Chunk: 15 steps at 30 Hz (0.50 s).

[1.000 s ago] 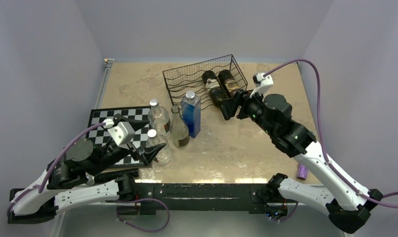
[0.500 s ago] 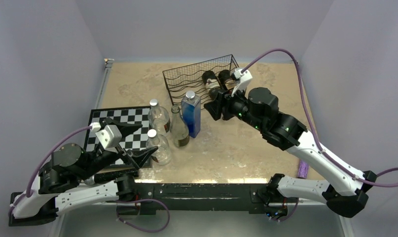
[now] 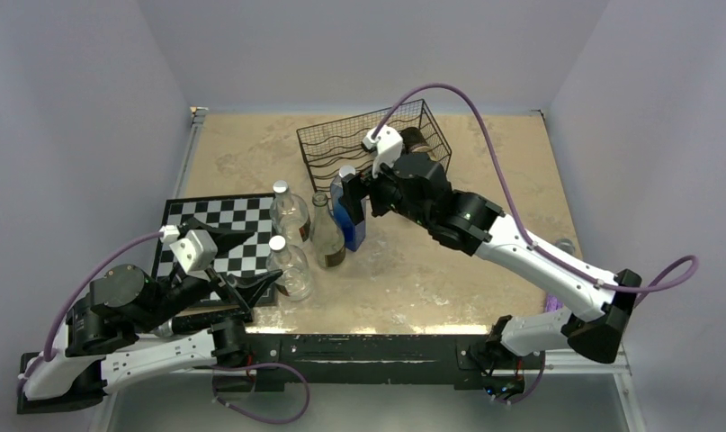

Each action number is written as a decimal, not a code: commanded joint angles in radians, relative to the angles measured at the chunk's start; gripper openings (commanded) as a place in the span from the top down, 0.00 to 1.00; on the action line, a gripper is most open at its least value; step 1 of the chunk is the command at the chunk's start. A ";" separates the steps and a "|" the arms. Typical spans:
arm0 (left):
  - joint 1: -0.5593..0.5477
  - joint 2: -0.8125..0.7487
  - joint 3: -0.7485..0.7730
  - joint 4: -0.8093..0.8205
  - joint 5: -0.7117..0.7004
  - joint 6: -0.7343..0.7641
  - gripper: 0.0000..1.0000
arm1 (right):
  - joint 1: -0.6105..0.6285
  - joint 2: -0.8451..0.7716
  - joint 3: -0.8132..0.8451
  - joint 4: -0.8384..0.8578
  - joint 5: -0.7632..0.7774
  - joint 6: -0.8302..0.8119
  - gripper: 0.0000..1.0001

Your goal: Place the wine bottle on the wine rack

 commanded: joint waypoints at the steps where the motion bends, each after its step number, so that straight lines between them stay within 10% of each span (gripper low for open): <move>1: -0.001 -0.001 0.022 0.002 -0.014 -0.023 0.01 | 0.002 0.050 0.076 0.007 0.048 -0.099 0.04; 15: -0.001 0.028 0.022 0.011 0.000 -0.031 0.01 | -0.090 0.221 0.170 -0.093 -0.056 -0.135 0.06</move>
